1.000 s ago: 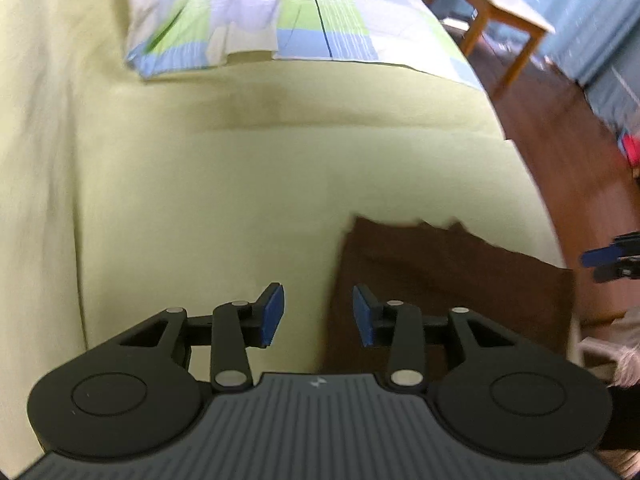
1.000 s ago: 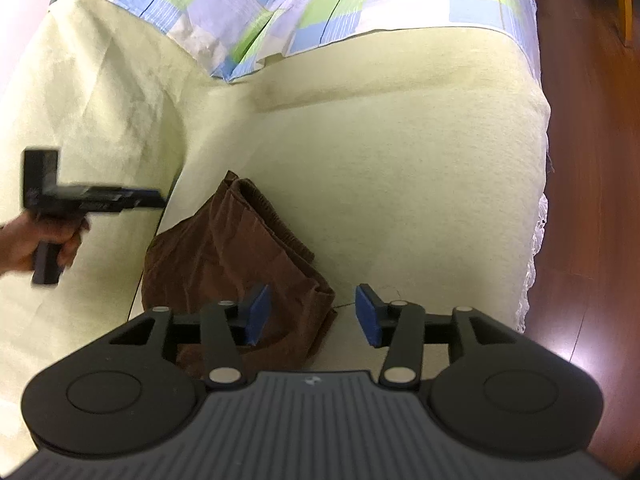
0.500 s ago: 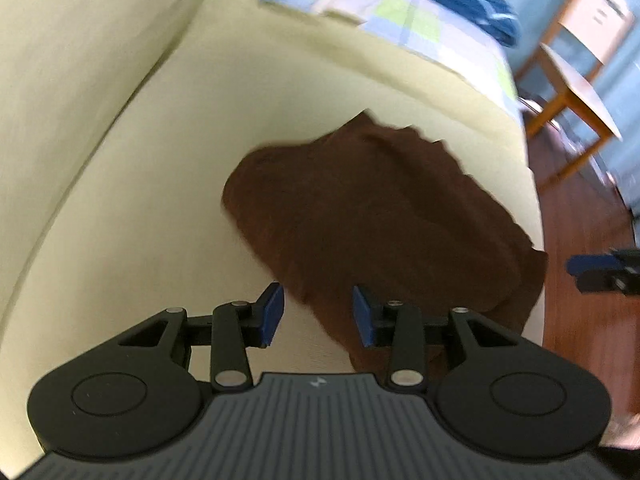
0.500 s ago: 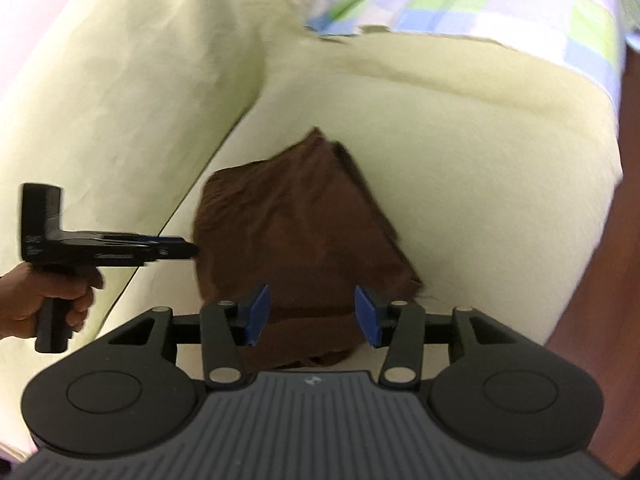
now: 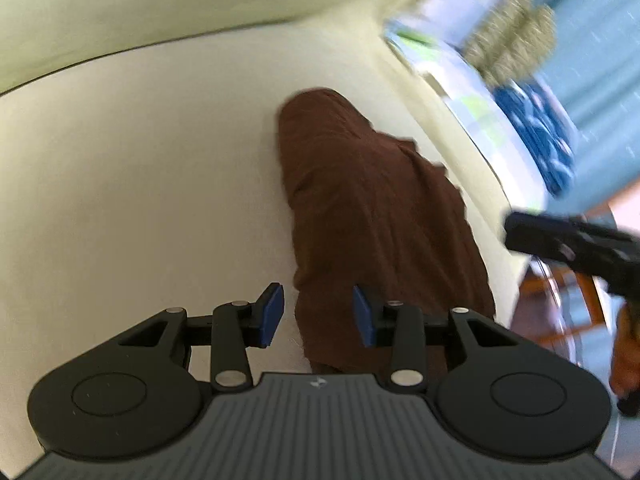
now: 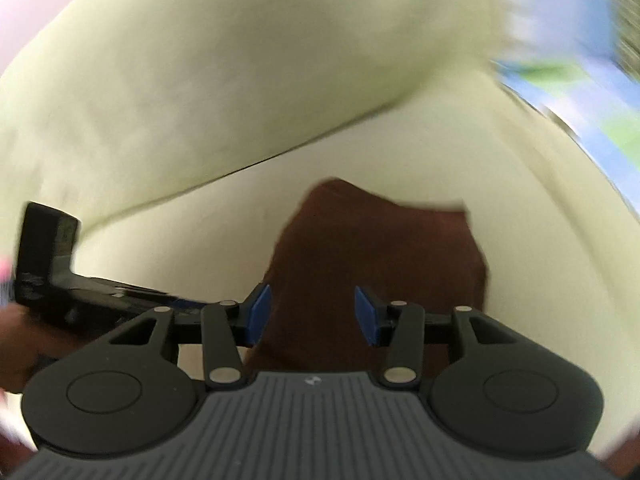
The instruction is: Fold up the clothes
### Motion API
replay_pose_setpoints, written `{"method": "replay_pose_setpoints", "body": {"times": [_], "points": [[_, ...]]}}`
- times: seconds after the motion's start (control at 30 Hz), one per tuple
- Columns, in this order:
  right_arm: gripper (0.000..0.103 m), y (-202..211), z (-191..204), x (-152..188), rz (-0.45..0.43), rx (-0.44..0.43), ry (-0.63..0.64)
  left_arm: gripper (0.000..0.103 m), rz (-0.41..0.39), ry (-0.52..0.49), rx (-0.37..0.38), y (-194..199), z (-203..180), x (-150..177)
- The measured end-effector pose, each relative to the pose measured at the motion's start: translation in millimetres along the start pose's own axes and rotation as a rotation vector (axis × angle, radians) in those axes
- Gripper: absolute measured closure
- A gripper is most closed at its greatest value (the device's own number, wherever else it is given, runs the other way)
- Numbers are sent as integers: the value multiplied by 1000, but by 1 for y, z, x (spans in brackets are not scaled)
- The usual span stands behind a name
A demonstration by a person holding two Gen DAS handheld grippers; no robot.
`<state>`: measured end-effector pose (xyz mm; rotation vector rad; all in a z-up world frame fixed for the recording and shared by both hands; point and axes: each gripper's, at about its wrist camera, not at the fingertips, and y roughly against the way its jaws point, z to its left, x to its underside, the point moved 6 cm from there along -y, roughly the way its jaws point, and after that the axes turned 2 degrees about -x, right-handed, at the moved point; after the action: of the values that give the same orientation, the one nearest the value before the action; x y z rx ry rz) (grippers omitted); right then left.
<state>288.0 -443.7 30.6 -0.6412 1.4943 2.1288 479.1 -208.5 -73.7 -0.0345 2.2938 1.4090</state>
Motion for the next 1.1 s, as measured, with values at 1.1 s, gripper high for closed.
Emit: {"method": "replay_pose_setpoints", "body": {"times": [1.1], "points": [[87,-157,19,-48,530,-204,879,61,-156,246,-227,-40,-36,74]]}}
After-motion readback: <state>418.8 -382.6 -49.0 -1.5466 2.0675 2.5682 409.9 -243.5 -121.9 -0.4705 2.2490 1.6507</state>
